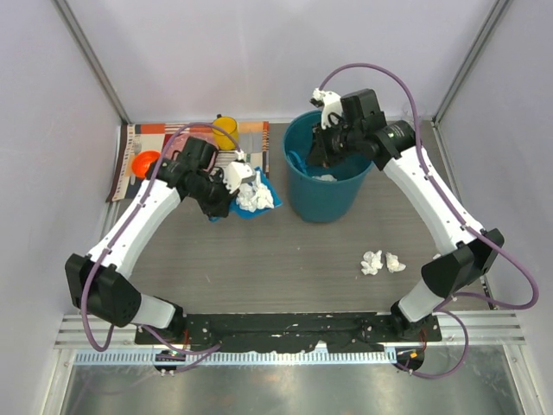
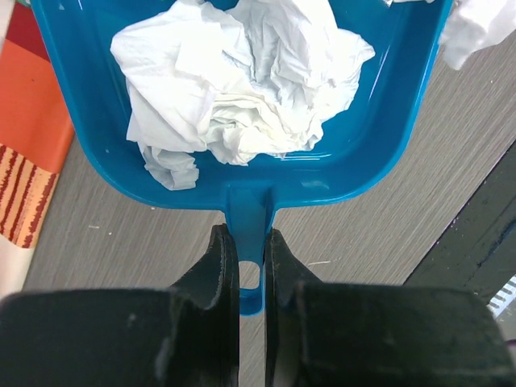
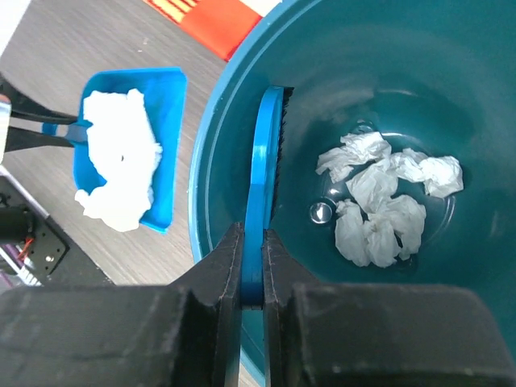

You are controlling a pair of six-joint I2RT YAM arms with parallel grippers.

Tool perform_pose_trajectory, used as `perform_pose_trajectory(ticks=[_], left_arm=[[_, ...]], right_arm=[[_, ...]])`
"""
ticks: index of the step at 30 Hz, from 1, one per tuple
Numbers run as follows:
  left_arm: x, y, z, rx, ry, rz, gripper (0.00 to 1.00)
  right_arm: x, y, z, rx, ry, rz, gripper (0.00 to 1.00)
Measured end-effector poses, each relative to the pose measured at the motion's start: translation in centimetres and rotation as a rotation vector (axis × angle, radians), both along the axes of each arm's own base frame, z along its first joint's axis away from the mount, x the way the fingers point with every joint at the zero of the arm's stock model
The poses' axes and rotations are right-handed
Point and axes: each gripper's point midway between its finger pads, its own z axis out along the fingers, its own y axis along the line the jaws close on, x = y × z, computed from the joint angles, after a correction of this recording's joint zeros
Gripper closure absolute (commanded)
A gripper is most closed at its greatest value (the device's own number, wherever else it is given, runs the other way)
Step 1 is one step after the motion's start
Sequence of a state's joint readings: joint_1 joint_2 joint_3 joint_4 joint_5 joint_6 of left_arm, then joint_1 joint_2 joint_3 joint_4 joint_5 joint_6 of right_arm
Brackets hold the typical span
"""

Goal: Sweep away the paper scraps from the table

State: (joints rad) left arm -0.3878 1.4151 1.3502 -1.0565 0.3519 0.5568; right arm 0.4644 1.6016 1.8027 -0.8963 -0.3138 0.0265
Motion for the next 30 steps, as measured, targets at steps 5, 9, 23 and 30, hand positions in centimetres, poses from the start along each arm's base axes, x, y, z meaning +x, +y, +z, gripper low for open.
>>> perform_pose_trajectory(ticks=[5,9,23,30], left_arm=[[0.2,-0.1,1.4,-0.008,-0.020,0.000,1.00],[-0.2,0.1,1.5,-0.003,-0.006,0.000,1.00],[-2.9,1.0,4.5,-0.024,-0.032,-0.026,1.00],[-1.4,0.1,9.7,-0.074,-0.124,-0.029,1.00]], right_arm=[[-1.4,2.3,0.5,0.030,-0.001,0.073,0.99],[-2.0,3.4,1.0,0.040,-0.011,0.104,0.99],[0.2,1.8,1.4,-0.048,-0.096,-0.051,0.99],[1.1,-0.2,2.9,-0.080,-0.169,-0.162,0.99]])
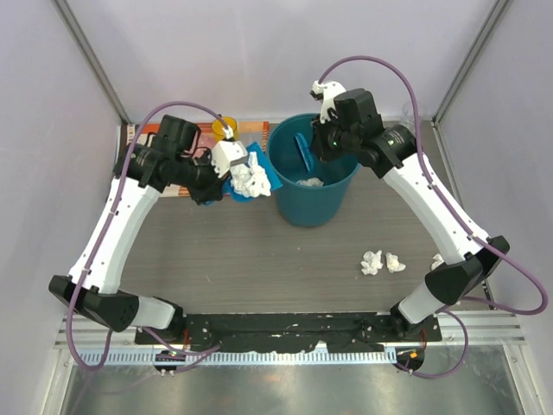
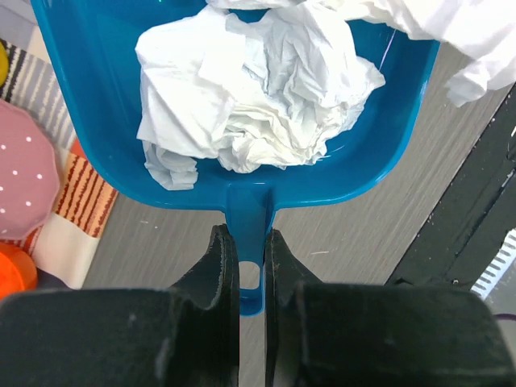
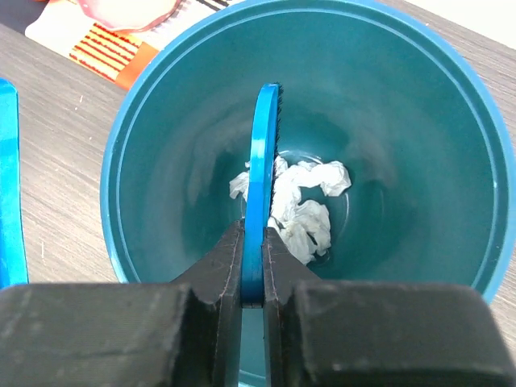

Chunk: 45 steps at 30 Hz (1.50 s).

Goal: Sweep away the paper scraps from the table

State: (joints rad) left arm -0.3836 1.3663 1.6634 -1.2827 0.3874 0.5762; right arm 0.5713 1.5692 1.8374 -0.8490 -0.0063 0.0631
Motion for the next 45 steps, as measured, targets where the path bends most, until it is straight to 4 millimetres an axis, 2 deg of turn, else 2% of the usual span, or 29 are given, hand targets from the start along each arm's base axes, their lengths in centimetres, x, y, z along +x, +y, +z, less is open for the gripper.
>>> perform_pose_trajectory(ticks=[4,13,17,21,25,30,33,36,41,45], left_arm=[[1.0,-0.3,1.0,0.004,-0.001,0.003,1.00],[6.1,-2.5,3.8,-0.033,-0.035,0.039,1.00],[8.3,-4.0,5.7,-0.053,-0.085,0.060,1.00],[10.3,-6.4,5.9,-0.025,-0.130,0.062,1.00],[12.6,-8.3,5.7,0.013,-0.180,0.088,1.00],[13.8,-8.7,4.9,0.136,-0.267,0.139,1.00],[14.6,-9.9,4.4,0.243,-0.370,0.142,1.00],[14.9,-11.5,4.6,0.303,-0.458,0.134,1.00],[15.5,-13.0,6.5,0.378,-0.631,0.133,1.00],[14.6,-12.7,5.5,0.523,-0.743,0.071,1.00]], right_arm=[[0.2,-0.4,0.4,-0.006,-0.022,-0.028,0.99],[0.4,-1.4,0.2,-0.034,-0.032,-0.076,0.99],[0.5,-2.1,0.3,-0.044,-0.040,-0.106,0.99],[0.5,-3.7,1.3,-0.067,-0.077,-0.177,0.99],[0.1,-6.1,3.6,-0.089,-0.139,-0.268,0.99],[-1.2,-9.6,8.0,-0.090,-0.262,-0.382,0.99],[-2.4,-11.2,10.5,-0.073,-0.323,-0.413,0.99],[-3.2,-11.8,12.4,-0.050,-0.367,-0.413,0.99],[-3.6,-12.4,13.8,-0.057,-0.403,-0.416,0.99],[-3.6,-12.8,13.5,-0.098,-0.403,-0.421,0.99]])
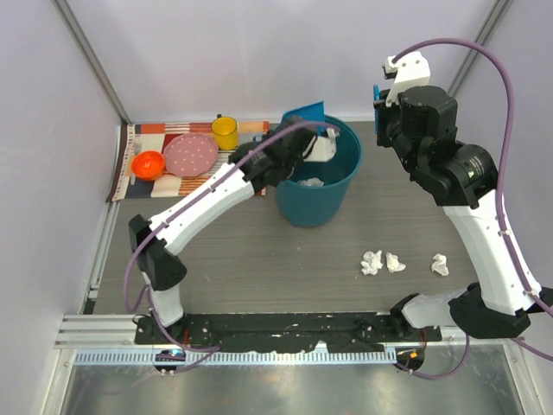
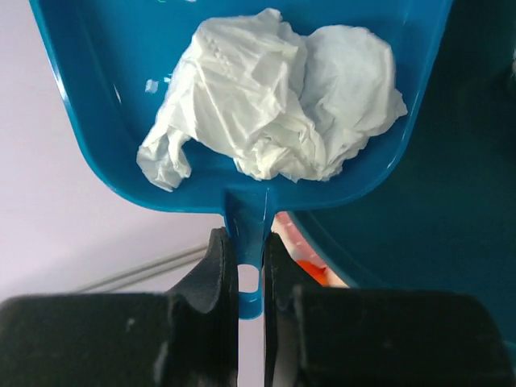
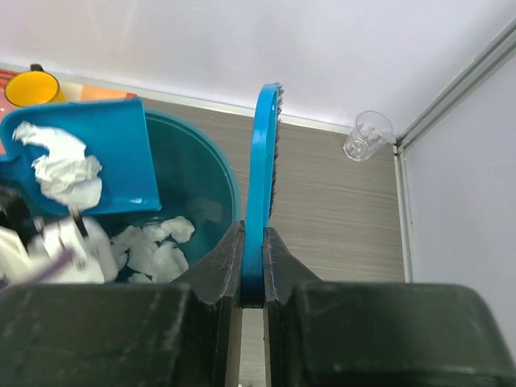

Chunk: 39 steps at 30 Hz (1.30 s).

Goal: Sweep away the paper scraps from the table

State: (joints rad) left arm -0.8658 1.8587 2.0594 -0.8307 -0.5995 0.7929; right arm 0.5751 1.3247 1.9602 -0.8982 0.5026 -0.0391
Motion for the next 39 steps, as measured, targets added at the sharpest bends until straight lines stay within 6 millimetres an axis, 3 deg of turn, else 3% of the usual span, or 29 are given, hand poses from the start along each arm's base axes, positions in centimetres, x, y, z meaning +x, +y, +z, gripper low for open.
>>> perform_pose_trajectory(ticks=[3,7,18,22,27,31,34,37,39], left_arm=[[-0.9,0.0,-1.0,0.156,-0.074,-0.038,1.00],[-0.7,-1.2,-0.9,0.279,-0.179,-0.078,1.00],[-0.1,-1.6,4.4,0.467,-0.547,-0.093,1.00],[-0.2,-1.4,5.7,0.456,-0.596,-0.067,1.00],[-0.2,-0.8,7.7,0.273,-0.511,-0.026,1.00],[-1.6,1.2,11.1,-0.015,-0.405,-0.004,1.00],[-4.4,4.9,11.9,-0.174,-0.307,0.004,1.00],[-7.2,10.0,10.5,-0.263,-0.223,0.047,1.00],[-8.5,14.1,7.6,-0.294,-0.149,0.103,1.00]], right_arm=[[0.1,-0.2,-0.4,-0.025,0.015,-0.007,0.99],[0.3,-0.1,-0.6,-0.037,0.025,-0.010,0.99],[-0.1,-0.7,-0.3,-0.052,0.029,-0.021,0.99],[-0.2,-0.9,-0.7,-0.065,0.043,-0.032,0.99],[-0.1,-2.1,-0.7,-0.086,0.039,-0.098,0.99],[-0.5,-4.4,-1.8,-0.141,0.055,-0.213,0.99],[-1.0,-6.8,-4.1,-0.205,0.095,-0.320,0.99],[-1.9,-10.0,-9.2,-0.278,0.196,-0.437,0.99],[-2.5,-11.6,-13.7,-0.311,0.289,-0.496,0.99]])
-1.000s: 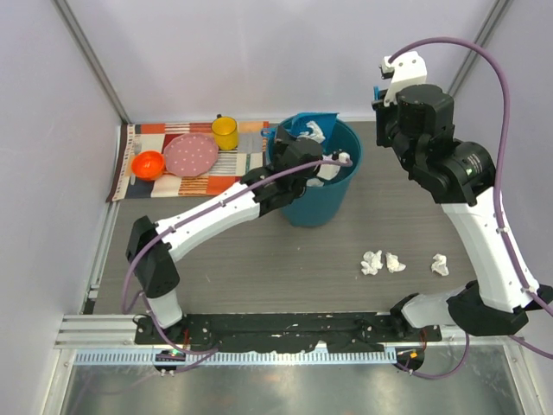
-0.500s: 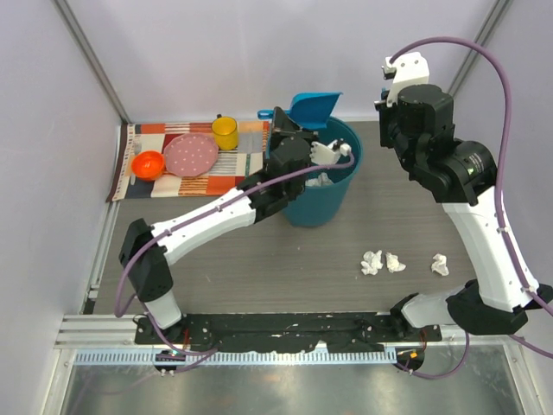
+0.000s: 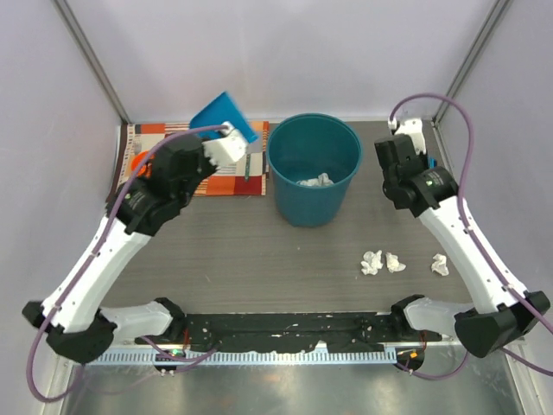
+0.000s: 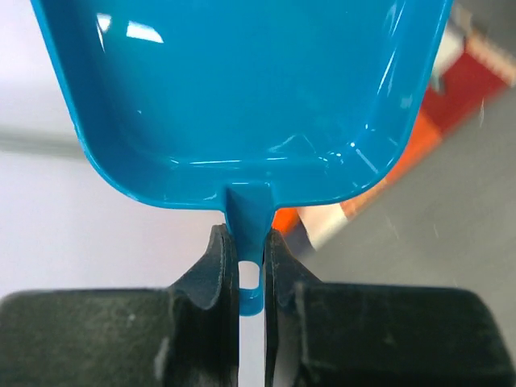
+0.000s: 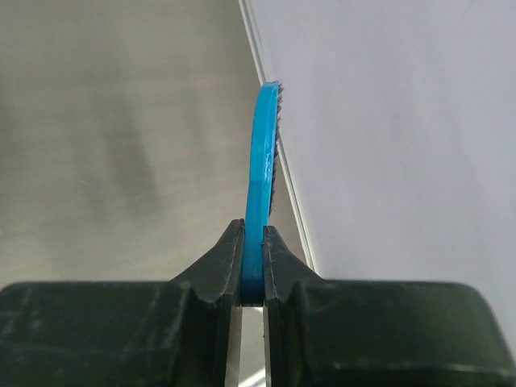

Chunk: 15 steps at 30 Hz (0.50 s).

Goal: Sweep away the paper scraps from the table

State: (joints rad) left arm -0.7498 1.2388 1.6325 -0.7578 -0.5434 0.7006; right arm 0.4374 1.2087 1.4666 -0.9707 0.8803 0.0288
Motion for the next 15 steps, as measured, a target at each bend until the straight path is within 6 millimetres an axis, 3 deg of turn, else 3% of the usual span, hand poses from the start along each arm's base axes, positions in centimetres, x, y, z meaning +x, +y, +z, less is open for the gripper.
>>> perform_pose_trajectory(ticks=[3,4,6,8,11,15], left_arm=[[-1.4,6.7,-6.8,0.014,0.172,0.137,1.00],[-2.2,8.5,-9.9,0.034,0.252,0.176,1.00],[-3.7,10.0,-15.2,0.066,0.394,0.201,1.00],[-5.4,10.3,-19.9,0.107,0.528,0.188,1.00],[-7.2,10.5,-24.0,0.139,0.641,0.172,1.00],[-8.2,10.3,-26.2,0.133,0.697,0.154,1.00]], right_arm=[[-1.3,-2.7,-6.3,-0.037,0.163,-0.095,0.99],[-1.8,-3.7,-8.2,-0.051,0.218,-0.133,0.99],[-3.0,-5.4,-10.8,-0.076,0.321,-0.193,0.99],[-3.5,-6.4,-11.8,-0.093,0.368,-0.232,0.99],[-4.1,-7.4,-12.7,-0.118,0.397,-0.254,0.99],[-6.0,-8.8,-16.5,-0.146,0.496,-0.235,0.99]])
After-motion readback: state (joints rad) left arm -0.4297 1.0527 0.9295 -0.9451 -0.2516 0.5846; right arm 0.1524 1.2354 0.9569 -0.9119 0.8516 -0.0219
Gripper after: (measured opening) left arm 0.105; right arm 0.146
